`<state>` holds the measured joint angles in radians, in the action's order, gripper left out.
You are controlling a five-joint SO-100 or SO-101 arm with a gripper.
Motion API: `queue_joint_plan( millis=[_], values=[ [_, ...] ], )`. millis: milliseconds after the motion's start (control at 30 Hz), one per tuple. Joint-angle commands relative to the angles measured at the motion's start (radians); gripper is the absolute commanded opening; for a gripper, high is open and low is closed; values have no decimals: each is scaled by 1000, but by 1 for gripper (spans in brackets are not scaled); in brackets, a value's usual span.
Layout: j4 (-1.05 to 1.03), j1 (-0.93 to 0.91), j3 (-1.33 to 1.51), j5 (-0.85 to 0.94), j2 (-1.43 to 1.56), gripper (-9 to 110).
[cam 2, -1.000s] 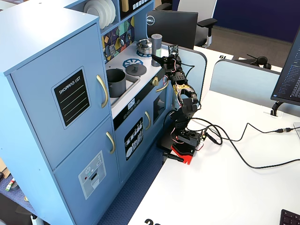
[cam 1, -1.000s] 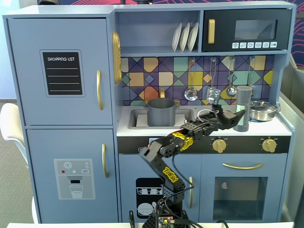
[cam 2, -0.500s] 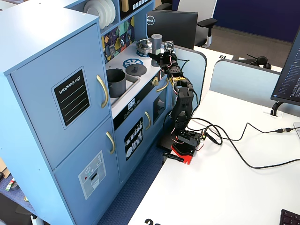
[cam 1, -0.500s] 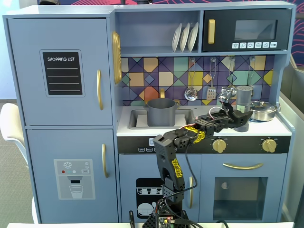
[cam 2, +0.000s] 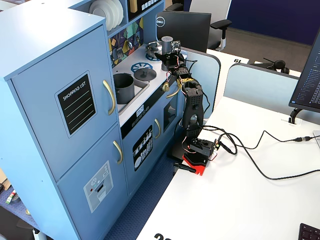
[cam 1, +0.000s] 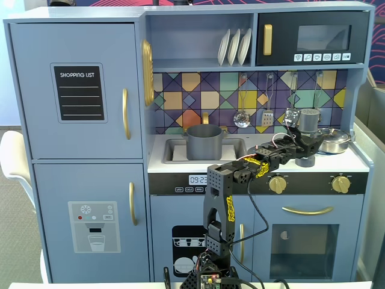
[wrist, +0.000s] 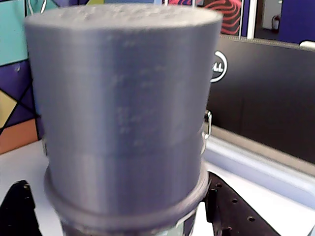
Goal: Put salt in the gray recipient
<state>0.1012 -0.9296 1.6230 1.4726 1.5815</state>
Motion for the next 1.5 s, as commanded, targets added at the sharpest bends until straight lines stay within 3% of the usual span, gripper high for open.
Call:
queue_joint_plan(
  millis=[0,233,567,700,900,1100,1267,1467],
  values=[
    [35,20,-91,26,9,38],
    [34,43,-97,87,28,0],
    [-21,54,-141,-49,158,0],
    [-241,117,-276,-158,253,0],
    [-500,262,-348,-508,423,0],
    [-676,492,-333,-1092,534,0],
    [-698,712,-334,-1494,528,0],
    [-678,827,-305,-2016,515,0]
  ],
)
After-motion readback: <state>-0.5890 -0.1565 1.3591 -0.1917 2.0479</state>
